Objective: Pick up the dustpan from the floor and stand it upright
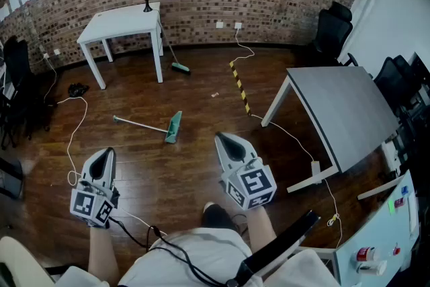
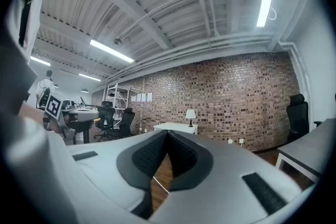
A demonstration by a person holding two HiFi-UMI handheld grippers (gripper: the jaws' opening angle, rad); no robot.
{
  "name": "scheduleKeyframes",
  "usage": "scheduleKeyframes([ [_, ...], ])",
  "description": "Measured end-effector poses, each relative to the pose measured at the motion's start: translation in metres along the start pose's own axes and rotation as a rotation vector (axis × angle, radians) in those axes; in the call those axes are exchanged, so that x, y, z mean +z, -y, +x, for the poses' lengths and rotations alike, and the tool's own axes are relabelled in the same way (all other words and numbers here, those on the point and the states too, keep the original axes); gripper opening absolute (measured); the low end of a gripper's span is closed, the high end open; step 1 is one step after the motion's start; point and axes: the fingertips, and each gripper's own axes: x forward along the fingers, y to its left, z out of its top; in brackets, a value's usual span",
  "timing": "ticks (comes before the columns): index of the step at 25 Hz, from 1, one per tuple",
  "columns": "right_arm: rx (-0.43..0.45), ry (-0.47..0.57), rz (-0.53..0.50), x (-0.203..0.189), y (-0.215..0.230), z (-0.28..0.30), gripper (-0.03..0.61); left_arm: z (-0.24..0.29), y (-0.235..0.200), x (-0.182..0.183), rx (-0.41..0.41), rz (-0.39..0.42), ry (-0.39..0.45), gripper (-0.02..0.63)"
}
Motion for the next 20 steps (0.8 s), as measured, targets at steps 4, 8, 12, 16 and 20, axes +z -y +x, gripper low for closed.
scheduleKeyframes([
  [4, -0.02, 0.017, 0.025, -0.004, 0.021, 0.023, -0.017, 0.026, -0.014, -0.01, 0.012, 0.013, -0.018, -0.006],
  [8, -0.016, 0.011, 0.035, -0.015, 0.047, 0.059, -0.017, 0.062, -0.027, -0.024, 0.008, 0.024, -0.047, -0.006],
  [12, 0.001, 0.017, 0.049, -0.025, 0.09, 0.117, -0.017, 0.119, -0.056, -0.037, 0.034, 0.024, -0.07, -0.006],
  [16, 0.023, 0.016, 0.052, -0.024, 0.143, 0.186, -0.017, 0.196, -0.081, -0.039, 0.043, 0.03, -0.076, -0.006],
  [20, 0.046, 0.016, 0.031, -0.013, 0.2, 0.247, -0.017, 0.271, -0.105, -0.03, 0.071, 0.012, -0.042, -0.006],
])
